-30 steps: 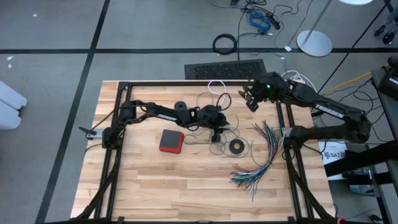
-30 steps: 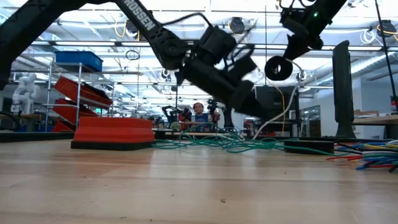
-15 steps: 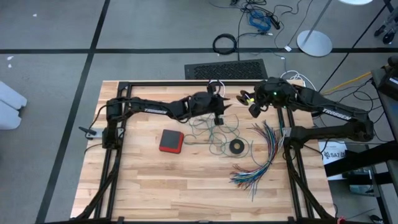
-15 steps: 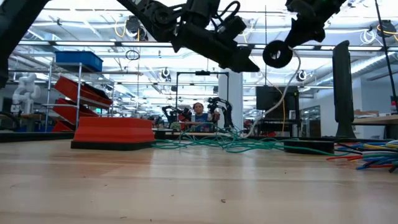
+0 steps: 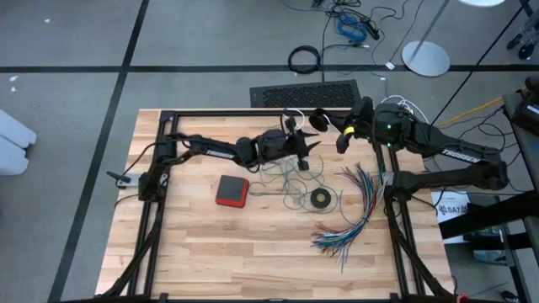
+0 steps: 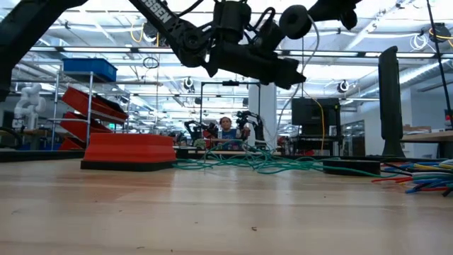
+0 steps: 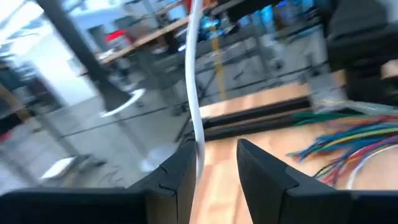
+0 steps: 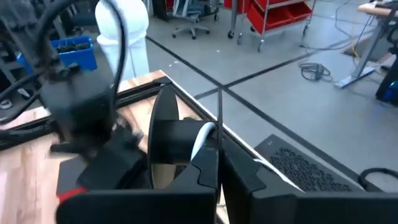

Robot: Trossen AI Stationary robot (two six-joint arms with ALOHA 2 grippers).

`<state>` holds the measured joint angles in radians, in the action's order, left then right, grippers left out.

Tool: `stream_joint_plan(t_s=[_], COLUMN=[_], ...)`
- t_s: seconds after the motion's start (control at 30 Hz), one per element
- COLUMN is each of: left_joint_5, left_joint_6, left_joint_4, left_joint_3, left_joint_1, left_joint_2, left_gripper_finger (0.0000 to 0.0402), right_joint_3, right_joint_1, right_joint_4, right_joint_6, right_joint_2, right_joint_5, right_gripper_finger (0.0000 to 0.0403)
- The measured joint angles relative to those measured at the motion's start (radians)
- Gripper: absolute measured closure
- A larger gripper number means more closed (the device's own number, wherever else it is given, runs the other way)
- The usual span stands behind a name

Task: Coiling cords
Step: Coil the white wire cable on the spool

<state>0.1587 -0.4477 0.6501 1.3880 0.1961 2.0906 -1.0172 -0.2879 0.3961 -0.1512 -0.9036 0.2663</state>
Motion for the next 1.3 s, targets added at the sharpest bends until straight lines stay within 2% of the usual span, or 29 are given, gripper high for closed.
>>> stream_joint_plan(t_s=[0.27,0.33,0.43,0.67,0.87,1.3], left_joint_5=[0.108,0.082,-0.027,-0.086,-0.045,-0.031], left_joint_6=[-0.057,-0.056,-0.004,0.050,0.050,0.049], left_joint_4=[0.021,0.026,0.022,0.035,0.010,-0.012], left_joint_3=[0.000,0.000,0.000,0.004,0.013,0.013], left_joint_1=[0.000,0.009,0.022,0.029,0.027,0.029], left_joint_2=[0.003,0.003,0.003,0.014,0.046,0.055], left_gripper_finger=[0.0278,0.0278,0.0278,0.0278,0.0278,0.0278], right_joint_3=[0.000,0.000,0.000,0.000,0.000,0.000], right_joint_1=[0.010,0.012,0.022,0.040,0.044,0.049], right_joint_4=[-0.008,-0.013,-0.034,-0.077,-0.079,-0.005], right_joint_6=[0.008,0.007,0.006,0.006,0.008,0.017], right_joint_2=[-0.003,-0.003,-0.003,-0.003,-0.003,0.004], right_joint_5=[0.020,0.020,0.021,0.021,0.021,0.076], right_gripper_finger=[0.0403,0.0403,0.0403,0.0403,0.0403,0.0403])
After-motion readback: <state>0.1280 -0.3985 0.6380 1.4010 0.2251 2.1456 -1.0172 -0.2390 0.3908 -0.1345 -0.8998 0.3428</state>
